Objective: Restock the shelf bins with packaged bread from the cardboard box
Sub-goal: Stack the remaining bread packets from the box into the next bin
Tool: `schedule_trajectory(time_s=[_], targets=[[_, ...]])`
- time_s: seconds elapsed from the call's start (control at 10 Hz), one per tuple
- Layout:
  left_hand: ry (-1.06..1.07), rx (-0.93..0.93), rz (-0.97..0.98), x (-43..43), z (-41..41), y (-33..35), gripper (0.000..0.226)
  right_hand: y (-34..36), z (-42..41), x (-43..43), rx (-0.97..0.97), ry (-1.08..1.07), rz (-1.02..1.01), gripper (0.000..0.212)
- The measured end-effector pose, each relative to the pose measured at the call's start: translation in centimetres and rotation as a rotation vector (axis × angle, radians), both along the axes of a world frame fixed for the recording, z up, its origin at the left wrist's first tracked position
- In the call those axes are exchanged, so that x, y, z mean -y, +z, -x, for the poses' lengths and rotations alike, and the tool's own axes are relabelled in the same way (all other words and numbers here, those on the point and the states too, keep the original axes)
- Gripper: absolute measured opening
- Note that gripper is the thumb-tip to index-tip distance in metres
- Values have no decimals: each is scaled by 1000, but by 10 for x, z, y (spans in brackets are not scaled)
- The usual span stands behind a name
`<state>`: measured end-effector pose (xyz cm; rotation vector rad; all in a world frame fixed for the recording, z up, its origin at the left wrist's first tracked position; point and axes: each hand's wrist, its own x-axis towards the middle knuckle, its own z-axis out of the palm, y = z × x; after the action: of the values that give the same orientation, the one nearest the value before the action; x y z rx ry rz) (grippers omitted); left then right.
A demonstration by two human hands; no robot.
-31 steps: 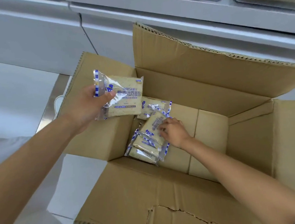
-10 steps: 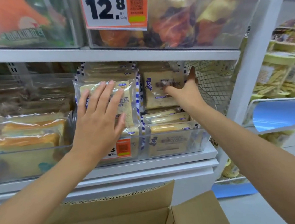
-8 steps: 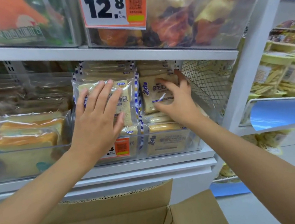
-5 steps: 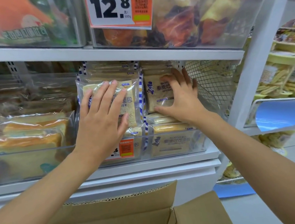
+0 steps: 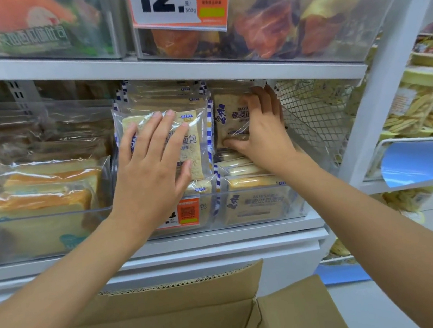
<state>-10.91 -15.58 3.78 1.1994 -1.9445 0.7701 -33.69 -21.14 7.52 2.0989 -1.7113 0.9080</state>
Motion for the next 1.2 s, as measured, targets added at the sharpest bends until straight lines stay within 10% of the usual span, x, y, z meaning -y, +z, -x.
schedule_trajectory(time_s=[0.2, 0.6, 0.9, 1.2], targets=[[-12, 0, -9, 0, 0, -1, 51, 0, 10, -7, 200, 166, -49, 60], [-94, -49, -83, -2, -2, 2, 50, 8, 7, -20, -84, -66, -56, 68], [-252, -368, -190, -55, -14, 12, 37, 6, -25, -90, 83, 87, -33, 34], [39, -579, -800, -158, -103, -113, 16, -142, -110, -180, 162, 343, -570, 20]])
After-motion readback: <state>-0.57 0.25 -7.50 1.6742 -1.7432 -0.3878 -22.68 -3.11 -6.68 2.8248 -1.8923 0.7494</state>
